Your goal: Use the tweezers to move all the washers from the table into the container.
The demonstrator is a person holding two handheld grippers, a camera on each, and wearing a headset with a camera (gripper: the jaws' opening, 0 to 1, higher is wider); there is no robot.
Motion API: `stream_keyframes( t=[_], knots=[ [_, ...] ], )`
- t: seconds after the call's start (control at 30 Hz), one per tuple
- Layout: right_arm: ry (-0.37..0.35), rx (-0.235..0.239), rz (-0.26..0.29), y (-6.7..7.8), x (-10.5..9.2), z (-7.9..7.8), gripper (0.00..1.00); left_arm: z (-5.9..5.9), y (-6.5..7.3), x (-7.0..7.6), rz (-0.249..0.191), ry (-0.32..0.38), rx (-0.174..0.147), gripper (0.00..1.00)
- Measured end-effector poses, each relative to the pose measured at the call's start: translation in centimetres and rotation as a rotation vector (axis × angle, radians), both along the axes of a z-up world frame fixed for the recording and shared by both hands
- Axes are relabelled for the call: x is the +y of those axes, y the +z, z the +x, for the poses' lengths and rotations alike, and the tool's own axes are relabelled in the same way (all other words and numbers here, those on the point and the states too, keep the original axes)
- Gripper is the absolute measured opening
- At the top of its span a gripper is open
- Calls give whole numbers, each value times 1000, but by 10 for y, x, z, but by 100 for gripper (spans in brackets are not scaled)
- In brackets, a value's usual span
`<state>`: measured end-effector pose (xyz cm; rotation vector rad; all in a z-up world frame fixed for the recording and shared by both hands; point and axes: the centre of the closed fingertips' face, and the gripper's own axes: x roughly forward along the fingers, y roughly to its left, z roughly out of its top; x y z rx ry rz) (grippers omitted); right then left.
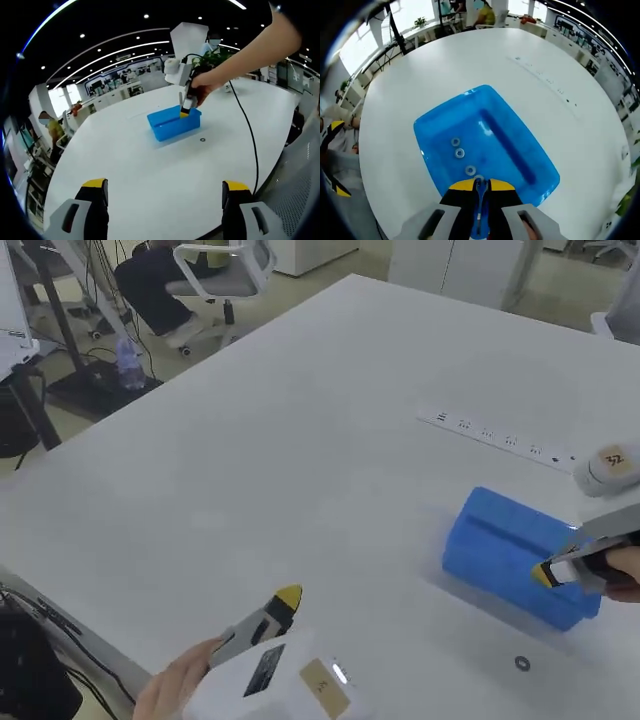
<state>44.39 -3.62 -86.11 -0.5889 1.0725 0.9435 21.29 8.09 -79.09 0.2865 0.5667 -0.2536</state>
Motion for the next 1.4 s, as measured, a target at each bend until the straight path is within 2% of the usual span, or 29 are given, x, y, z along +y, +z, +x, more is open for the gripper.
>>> stream_keyframes(
  t=[0.17, 0.37, 0.53, 0.63, 0.8, 0.87, 0.97, 1.03, 1.13, 1.2, 1.27, 1.4],
  knots=[
    [4, -8, 2, 6, -1, -2, 5, 1, 1, 2, -2, 9, -4, 97],
    [-8, -32, 45, 28, -2, 0, 5, 2, 2, 3, 12, 11, -18, 97],
    [-35, -6, 66, 24, -2, -2, 5, 2, 2, 4, 22, 16, -20, 96],
    [-27, -14, 66, 31, -3, -6, 5, 2, 2, 5, 24, 19, -21, 96],
    [-2, -17, 102, 50, -4, -24, 5, 2, 3, 5, 23, 18, -25, 96],
    [16, -1, 123, 53, -5, -32, 5, 2, 4, 6, 22, 20, -27, 96],
    [34, -10, 130, 59, -9, -46, 5, 2, 3, 6, 23, 23, -24, 96],
    [39, -9, 129, 59, -14, -51, 5, 2, 2, 6, 25, 18, -22, 96],
    [45, 4, 126, 53, -18, -68, 5, 2, 2, 5, 26, 14, -22, 96],
    [54, 4, 117, 48, -22, -76, 5, 2, 2, 5, 27, 16, -22, 96],
    [52, 23, 112, 40, -25, -83, 5, 2, 2, 6, 26, 19, -23, 96],
    [51, 33, 116, 29, -24, -91, 5, 3, 2, 6, 29, 20, -22, 96]
  ],
)
